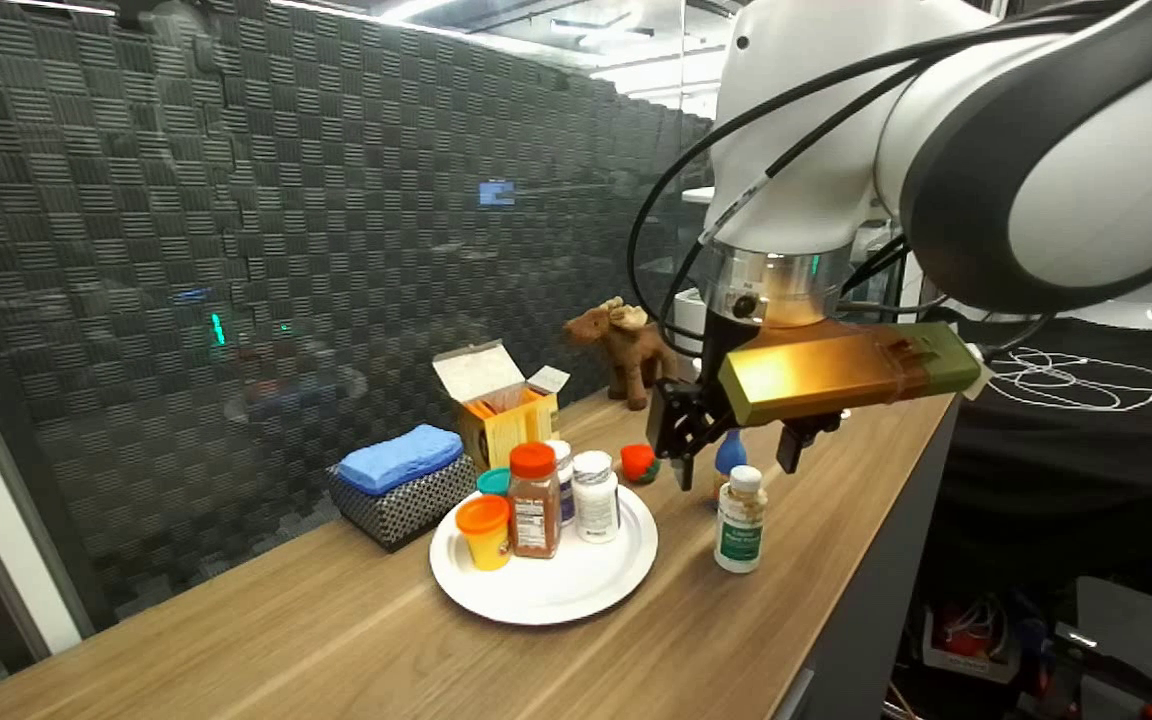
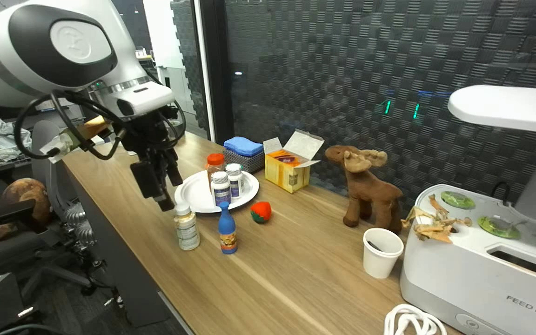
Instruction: Put the bottles and orange plushie around the white plate on the white plate
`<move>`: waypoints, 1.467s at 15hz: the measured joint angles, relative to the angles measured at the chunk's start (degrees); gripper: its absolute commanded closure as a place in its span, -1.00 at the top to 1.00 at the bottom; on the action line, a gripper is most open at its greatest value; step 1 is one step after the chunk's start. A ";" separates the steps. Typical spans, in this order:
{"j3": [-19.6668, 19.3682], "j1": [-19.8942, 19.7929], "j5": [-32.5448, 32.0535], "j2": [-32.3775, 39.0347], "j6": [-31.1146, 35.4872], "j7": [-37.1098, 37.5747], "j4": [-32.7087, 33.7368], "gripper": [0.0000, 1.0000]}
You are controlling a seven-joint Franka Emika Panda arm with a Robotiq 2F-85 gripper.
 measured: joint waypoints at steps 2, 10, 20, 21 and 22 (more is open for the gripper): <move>0.00 -0.25 0.02 0.02 0.00 0.48 -0.32 1.00; 0.00 -0.93 -0.48 0.05 0.82 2.61 -0.96 0.05; 0.01 -1.51 -4.62 0.02 1.80 5.48 -0.98 -0.85; 0.01 -1.51 -4.62 0.02 1.79 5.53 -0.98 -0.85; 0.05 -1.51 -4.61 0.02 1.79 5.57 -0.98 -0.85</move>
